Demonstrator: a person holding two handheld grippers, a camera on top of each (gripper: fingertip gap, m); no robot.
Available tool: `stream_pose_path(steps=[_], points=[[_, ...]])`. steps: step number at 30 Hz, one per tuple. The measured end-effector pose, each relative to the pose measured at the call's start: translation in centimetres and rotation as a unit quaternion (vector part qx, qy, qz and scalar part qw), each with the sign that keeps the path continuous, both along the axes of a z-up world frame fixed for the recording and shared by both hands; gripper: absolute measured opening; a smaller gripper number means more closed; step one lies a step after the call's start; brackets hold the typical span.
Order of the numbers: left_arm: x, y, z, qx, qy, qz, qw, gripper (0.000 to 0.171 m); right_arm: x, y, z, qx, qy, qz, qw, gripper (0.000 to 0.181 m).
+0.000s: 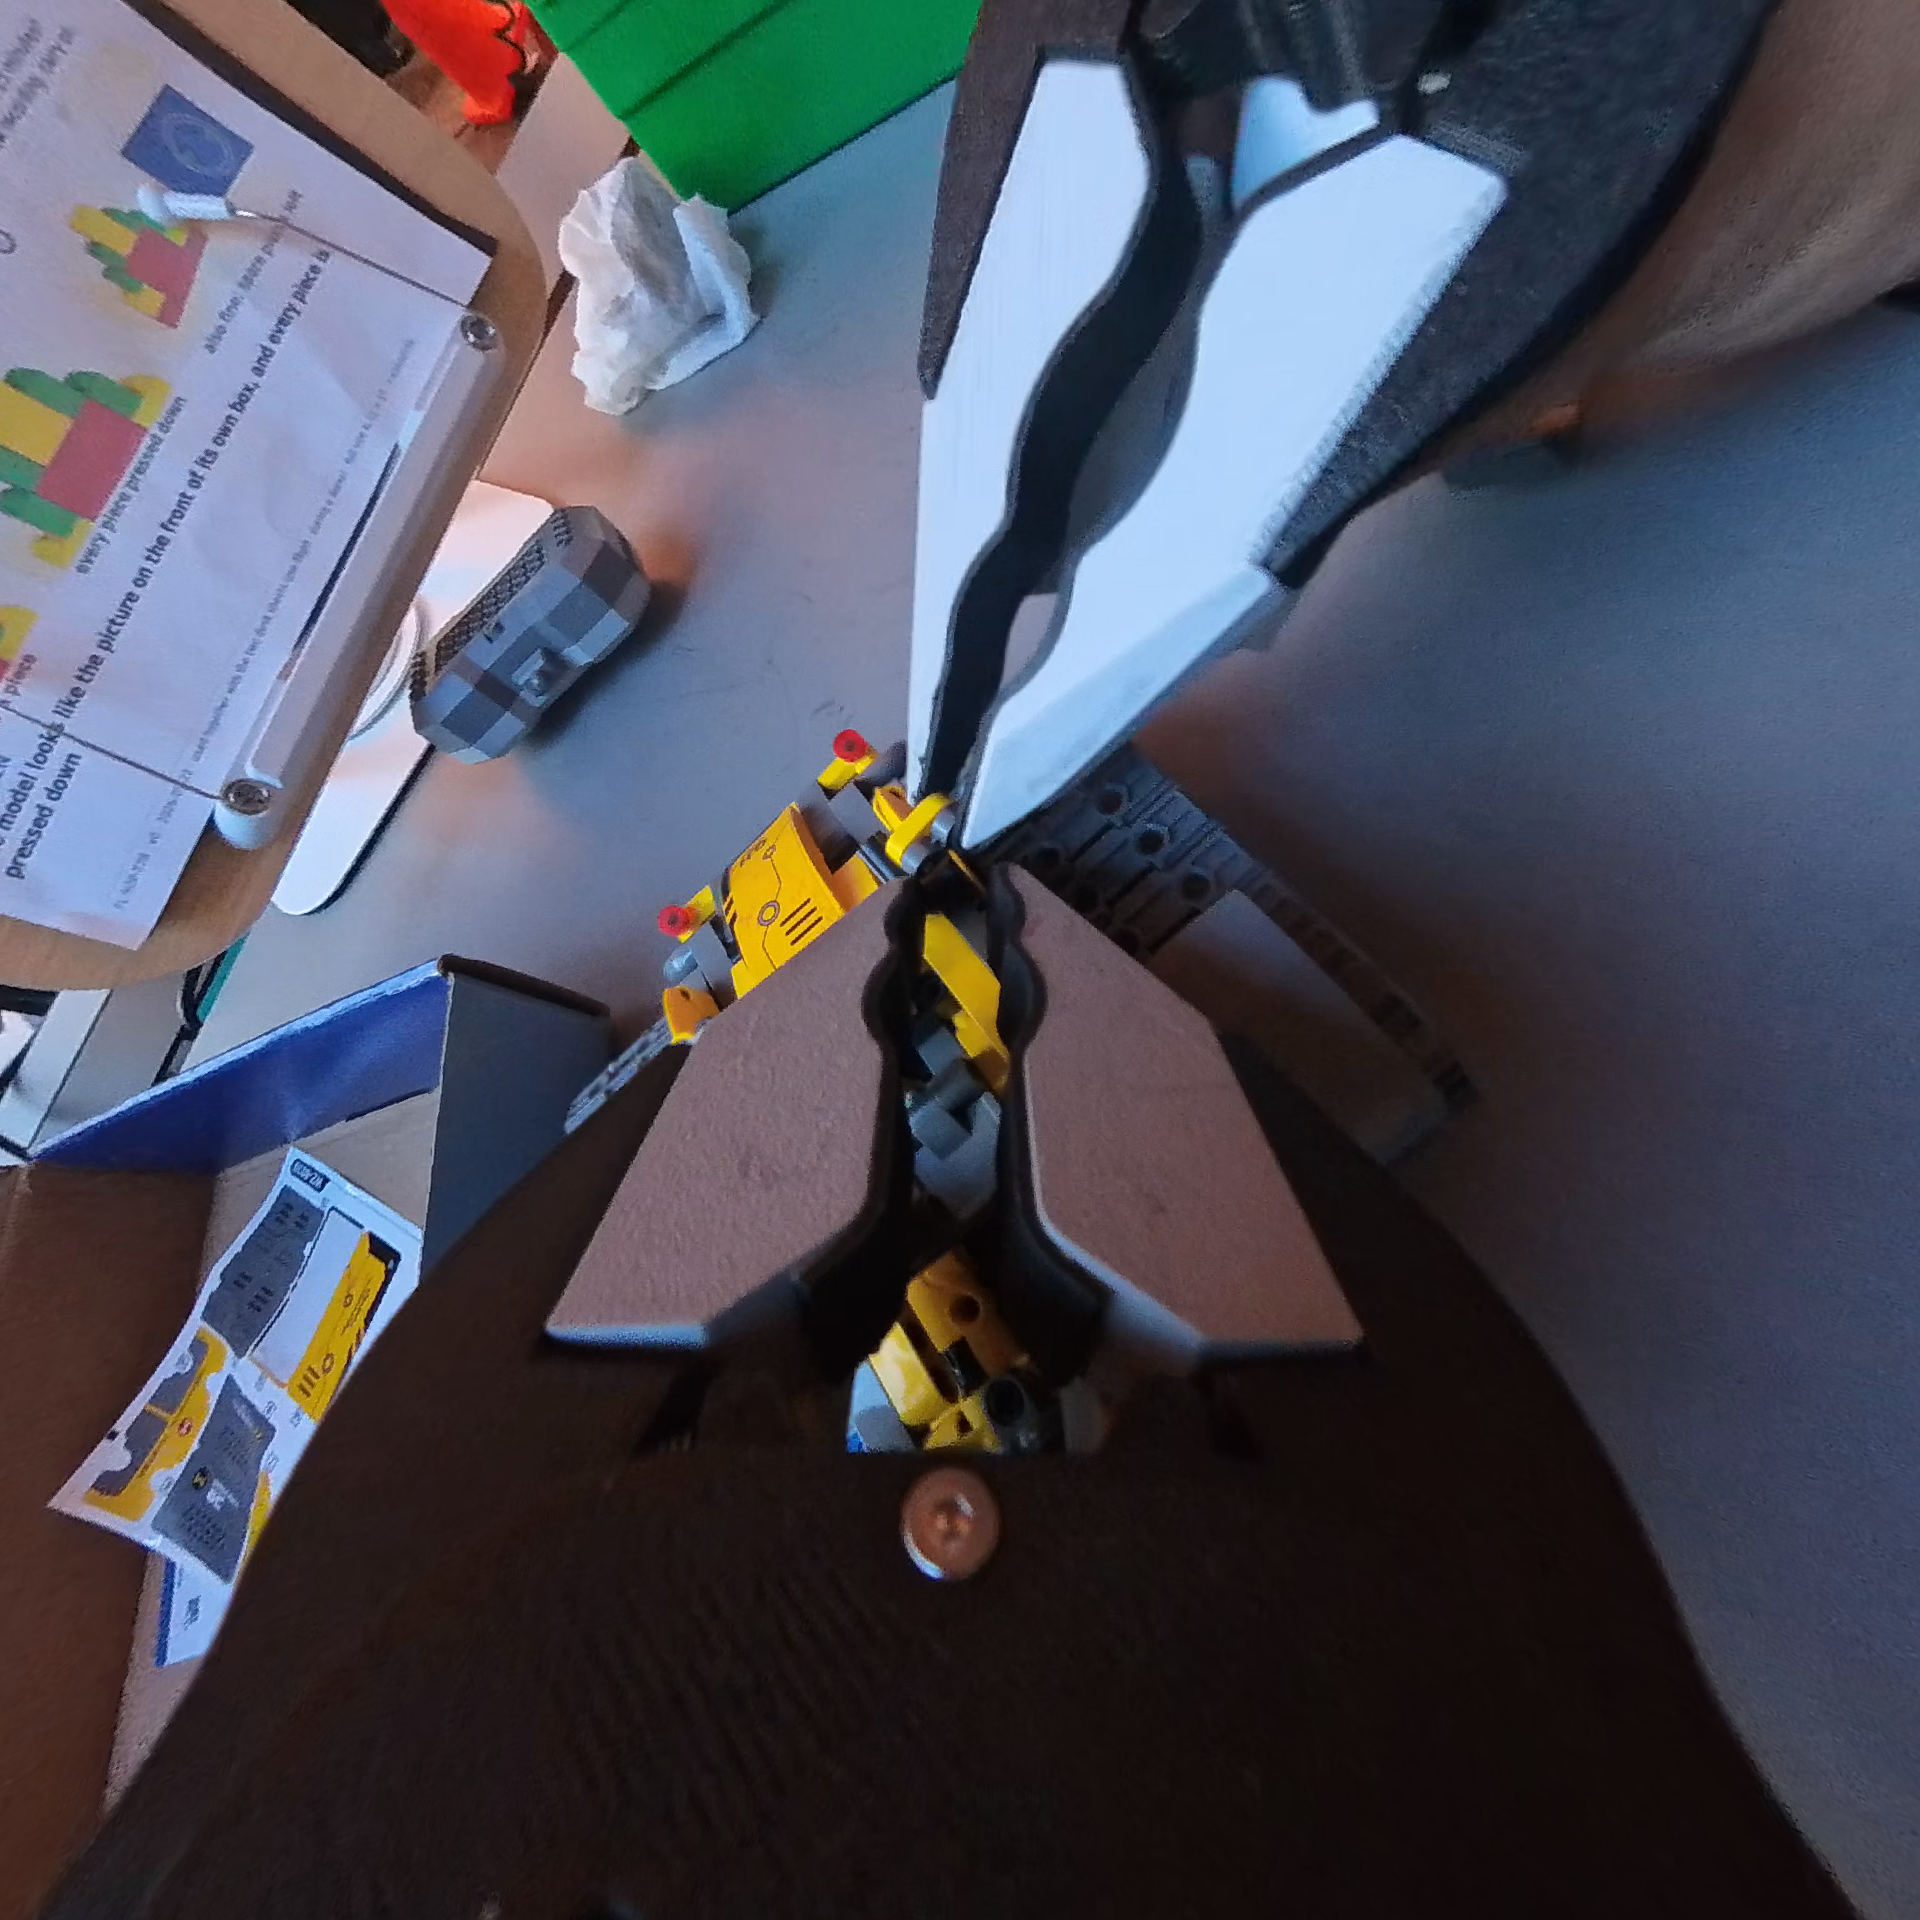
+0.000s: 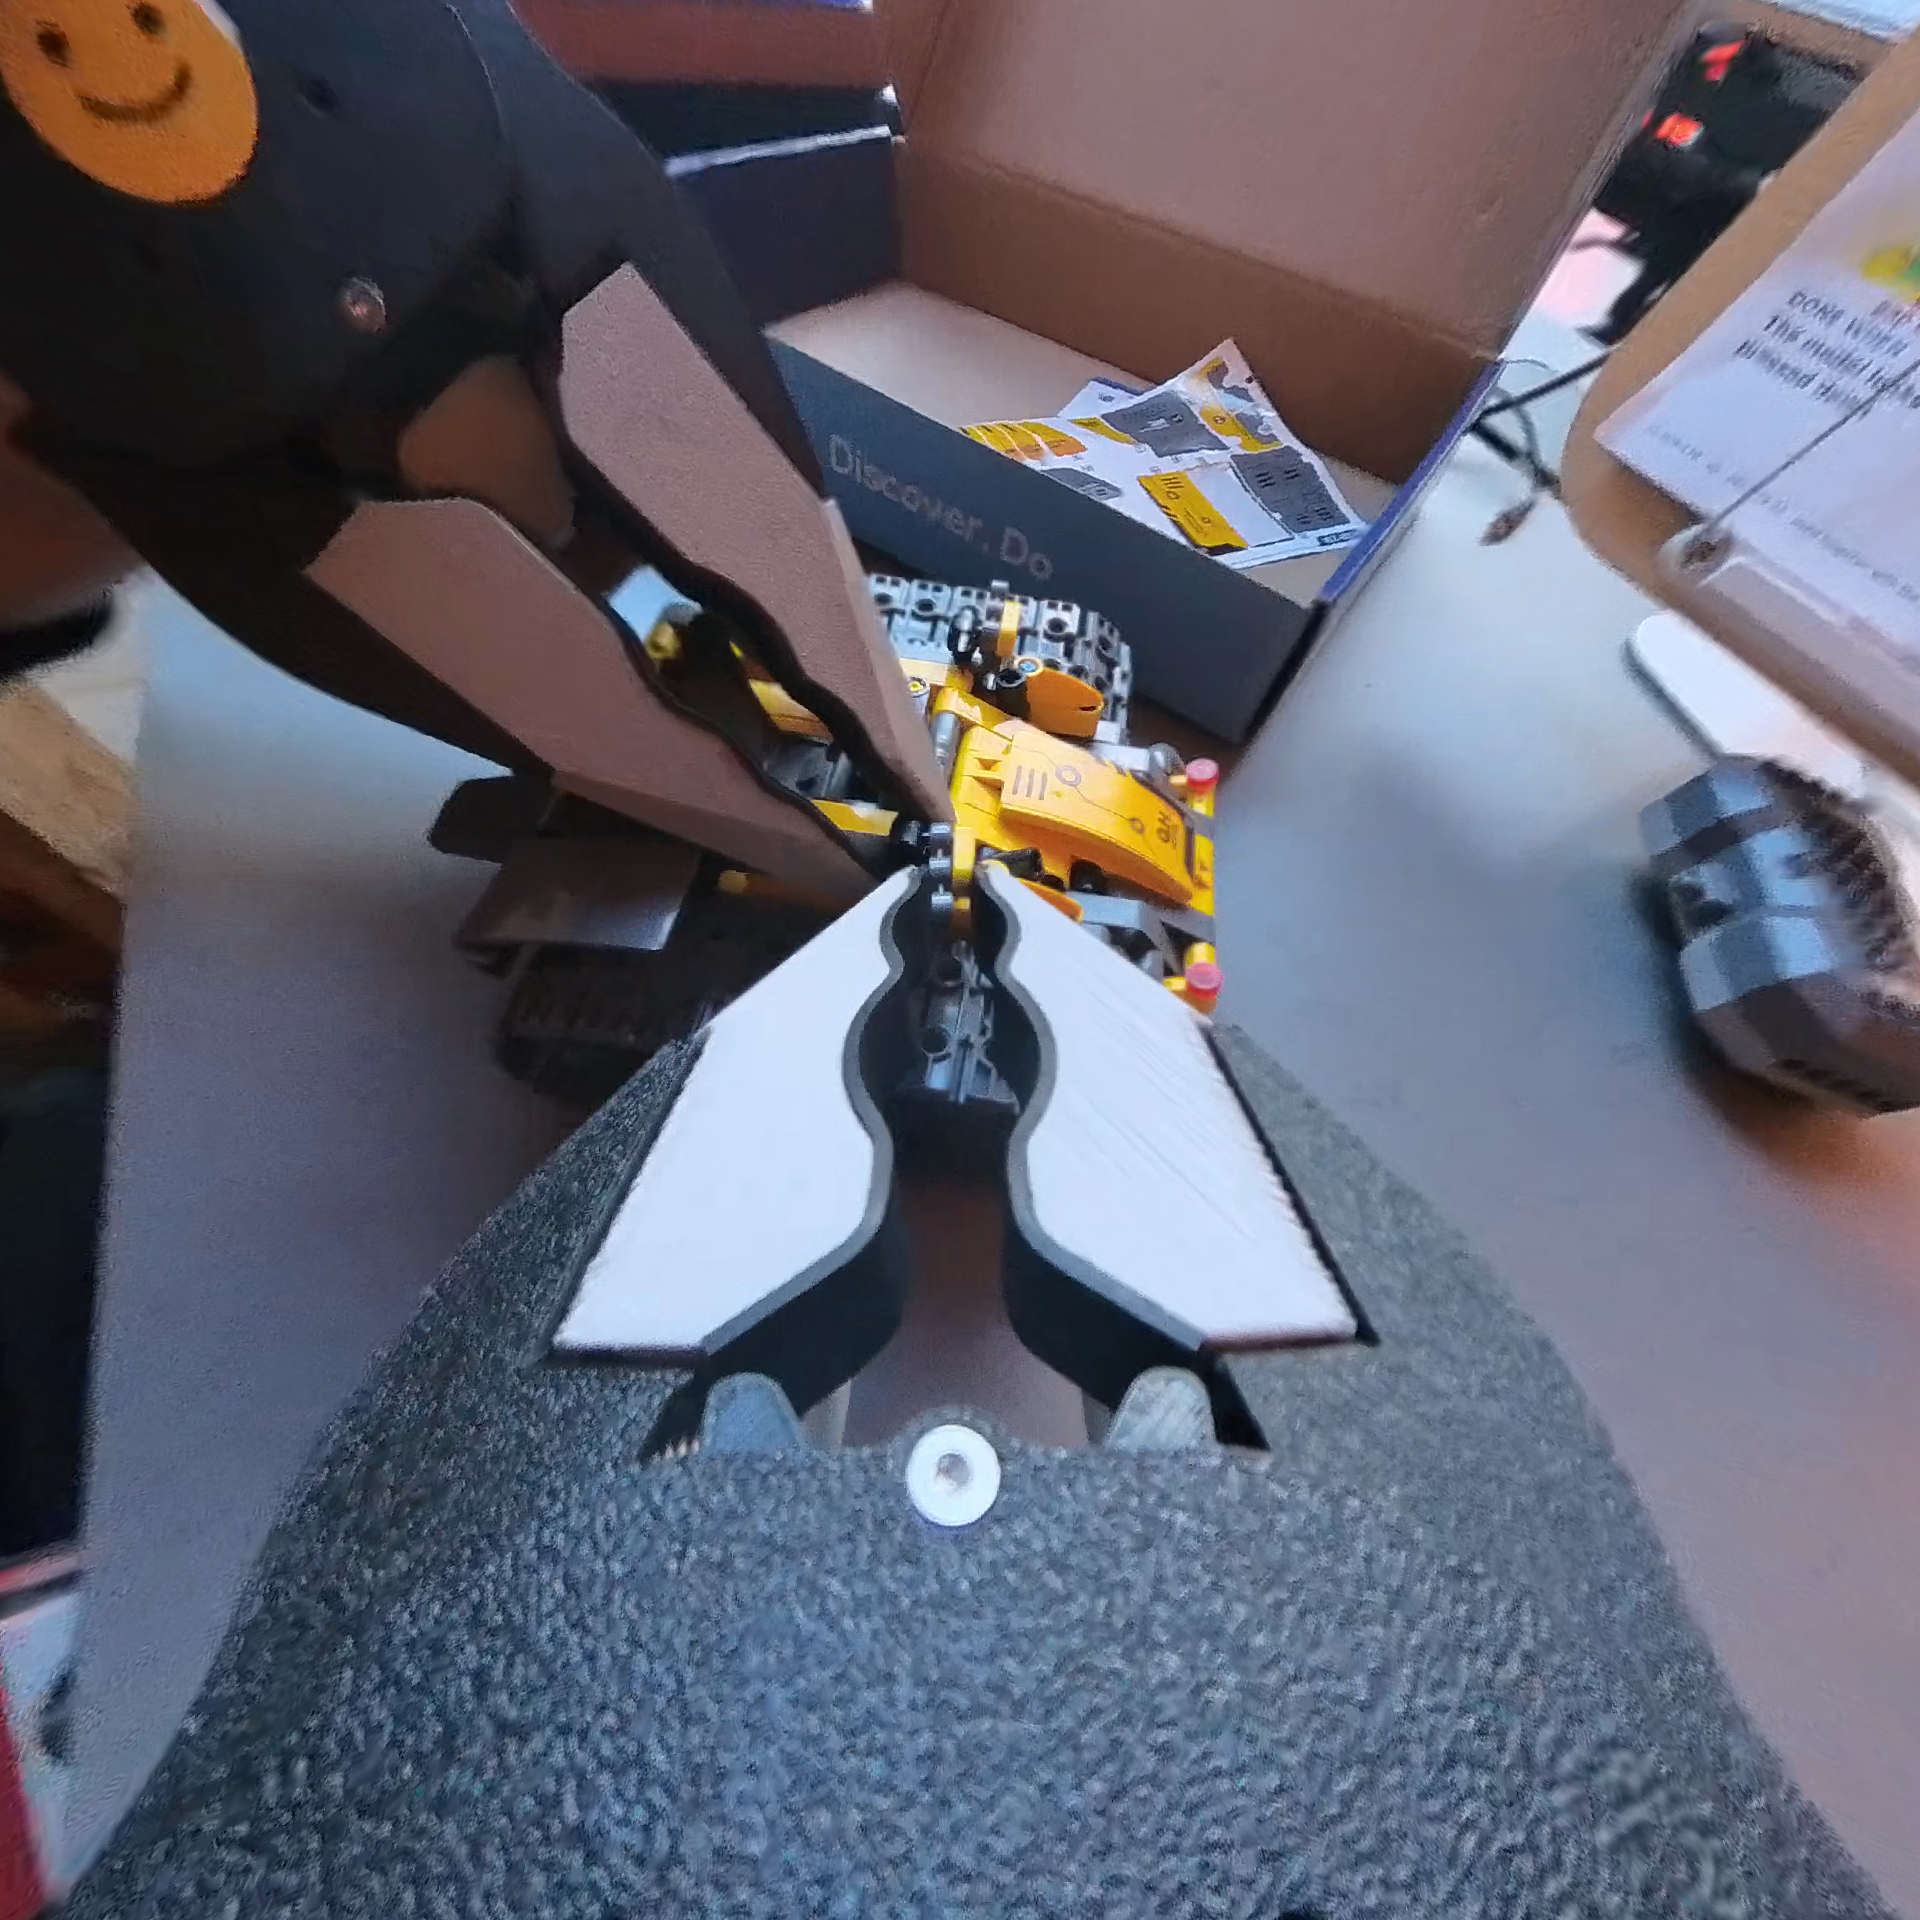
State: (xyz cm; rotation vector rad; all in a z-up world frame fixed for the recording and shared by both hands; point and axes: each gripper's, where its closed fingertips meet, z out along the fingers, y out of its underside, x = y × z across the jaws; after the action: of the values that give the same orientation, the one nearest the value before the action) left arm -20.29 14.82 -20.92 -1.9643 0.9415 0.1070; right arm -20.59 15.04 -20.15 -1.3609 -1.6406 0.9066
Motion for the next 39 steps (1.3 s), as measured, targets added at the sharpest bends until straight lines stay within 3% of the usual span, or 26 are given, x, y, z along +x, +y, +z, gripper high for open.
stream_pose_path(steps=[4, 7, 10, 13, 17, 28, 39], points=[[-0.1, 0.4, 0.3, 0.016, -0.004, 0.02, 1.0, 0.01, -0.1, 0.4, 0.3, 0.113, 0.004, -0.015, 0.993, 0.006], [0.1, 0.5, 0.6, 0.034, -0.01, 0.019, 0.999, 0.01, 0.1, 0.2, 0.5, 0.056, 0.022, 0.003, 0.998, 0.006], [-0.1, 0.4, 1.4, 0.018, -0.068, 0.036, 0.997, 0.02, 0.4, 0.3, 0.0, -0.002, 0.021, 0.017, 1.0, 0.007], [-0.6, 0.1, 3.0, 0.014, -0.119, 0.045, 0.992, 0.017, 0.6, 0.6, -0.5, -0.014, 0.014, 0.016, 1.0, 0.008], [-2.3, -0.8, 2.4, -0.023, -0.105, 0.077, 0.991, 0.029, 0.7, 0.8, -0.5, -0.015, 0.014, 0.012, 1.0, 0.006], [-1.7, -1.0, 1.0, -0.045, -0.108, 0.067, 0.991, 0.007, 0.9, 1.2, 0.2, -0.065, 0.033, 0.01, 0.997, 0.011], [-1.5, -1.1, 1.0, -0.047, -0.106, 0.055, 0.992, 0.0, 1.4, 1.5, 0.2, -0.108, 0.031, 0.02, 0.993, 0.011]])
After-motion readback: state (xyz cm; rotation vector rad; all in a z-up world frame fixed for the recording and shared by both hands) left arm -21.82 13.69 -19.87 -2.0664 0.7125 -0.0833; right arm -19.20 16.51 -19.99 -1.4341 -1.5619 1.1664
